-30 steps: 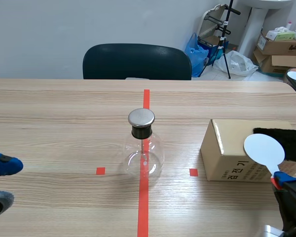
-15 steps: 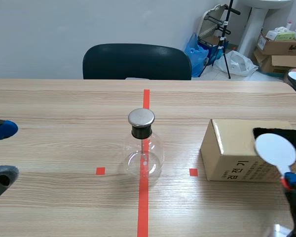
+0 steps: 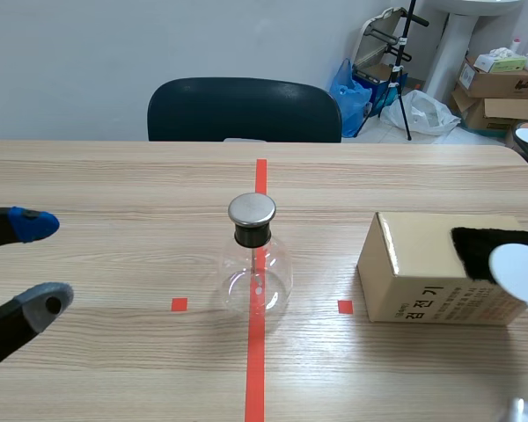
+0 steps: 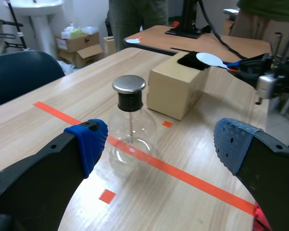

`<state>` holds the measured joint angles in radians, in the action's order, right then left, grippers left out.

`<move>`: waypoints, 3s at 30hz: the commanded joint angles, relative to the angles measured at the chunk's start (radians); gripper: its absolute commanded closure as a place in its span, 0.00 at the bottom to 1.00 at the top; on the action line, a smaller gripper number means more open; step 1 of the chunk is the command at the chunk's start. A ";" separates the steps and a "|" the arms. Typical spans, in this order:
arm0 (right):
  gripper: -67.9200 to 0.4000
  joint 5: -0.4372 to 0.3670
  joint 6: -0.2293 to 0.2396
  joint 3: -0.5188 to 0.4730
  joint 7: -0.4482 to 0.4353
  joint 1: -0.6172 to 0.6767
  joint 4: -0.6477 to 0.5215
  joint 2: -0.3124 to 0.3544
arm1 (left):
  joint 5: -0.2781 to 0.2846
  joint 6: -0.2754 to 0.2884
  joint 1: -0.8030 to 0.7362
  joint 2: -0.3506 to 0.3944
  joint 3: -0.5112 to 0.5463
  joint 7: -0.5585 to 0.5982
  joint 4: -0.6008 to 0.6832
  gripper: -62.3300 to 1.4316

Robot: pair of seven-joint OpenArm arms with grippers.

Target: Do the electroscope experiment

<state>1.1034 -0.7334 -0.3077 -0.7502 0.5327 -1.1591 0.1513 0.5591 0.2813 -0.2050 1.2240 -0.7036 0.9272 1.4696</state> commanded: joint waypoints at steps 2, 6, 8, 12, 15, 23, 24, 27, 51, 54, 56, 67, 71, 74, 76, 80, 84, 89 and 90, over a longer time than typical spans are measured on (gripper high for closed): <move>0.98 -0.028 -0.050 0.011 0.071 -0.003 -0.004 0.003 | 0.006 0.013 0.000 -0.058 0.053 -0.083 0.009 0.22; 0.98 0.000 -0.050 -0.001 0.085 0.000 0.003 0.004 | 0.006 0.035 -0.006 -0.120 0.117 -0.173 0.009 0.22; 0.98 -0.002 -0.050 -0.001 -0.005 -0.011 0.003 0.003 | 0.006 0.045 -0.035 -0.145 0.164 -0.153 0.009 0.22; 0.98 -0.007 -0.050 -0.002 0.162 -0.003 0.005 0.004 | -0.008 0.129 -0.129 -0.197 0.298 -0.153 0.011 0.22; 0.98 -0.005 -0.050 -0.002 -0.019 -0.013 0.005 0.003 | -0.068 0.188 -0.204 -0.233 0.409 -0.132 0.011 0.22; 0.98 0.006 -0.050 -0.006 -0.021 -0.011 0.005 0.000 | -0.278 0.248 -0.382 -0.327 0.631 -0.023 0.044 0.22; 0.98 -0.002 -0.050 -0.006 0.006 -0.012 0.005 0.000 | -0.298 0.250 -0.402 -0.336 0.650 -0.006 0.051 0.22; 0.98 -0.005 -0.050 -0.008 0.164 -0.006 0.005 0.001 | -0.367 0.257 -0.443 -0.354 0.687 0.001 0.072 0.22; 0.98 0.013 -0.050 -0.025 0.071 -0.007 0.006 0.003 | -0.429 0.271 -0.476 -0.362 0.717 0.023 0.076 0.00; 0.98 0.013 -0.050 -0.024 -0.056 -0.018 0.006 0.000 | -0.428 0.269 -0.477 -0.362 0.717 0.023 0.076 0.00; 0.98 0.000 -0.050 -0.028 0.063 -0.012 0.006 -0.005 | -0.428 0.269 -0.479 -0.362 0.717 0.023 0.076 0.00; 0.98 0.006 -0.050 -0.029 0.050 -0.010 0.006 -0.008 | -0.429 0.272 -0.498 -0.362 0.717 0.023 0.075 0.00; 0.98 -0.013 -0.050 -0.024 -0.005 -0.014 0.006 -0.013 | -0.430 0.276 -0.498 -0.362 0.717 0.018 0.075 0.00; 0.98 -0.007 -0.050 -0.030 0.080 -0.001 0.006 -0.012 | -0.440 0.276 -0.498 -0.362 0.717 0.019 0.075 0.00; 0.98 -0.005 -0.050 -0.029 -0.065 -0.005 0.006 -0.013 | -0.446 0.276 -0.498 -0.362 0.717 0.019 0.075 0.00; 0.98 -0.014 -0.050 -0.033 0.060 -0.007 0.006 -0.013 | -0.446 0.277 -0.498 -0.362 0.717 0.018 0.075 0.00; 0.98 0.010 -0.050 -0.035 -0.070 -0.008 0.005 -0.013 | -0.449 0.284 -0.498 -0.361 0.717 0.018 0.075 0.00; 0.98 -0.004 -0.050 -0.037 0.127 -0.002 0.006 -0.018 | -0.448 0.284 -0.498 -0.360 0.717 0.018 0.075 0.00; 0.98 0.009 -0.050 -0.037 0.072 -0.003 0.006 -0.018 | -0.448 0.284 -0.498 -0.359 0.717 0.018 0.075 0.00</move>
<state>1.0916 -0.7280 -0.3378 -0.6056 0.5247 -1.1500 0.1154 0.1043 0.5594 -0.7010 0.8646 0.0036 0.9321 1.5322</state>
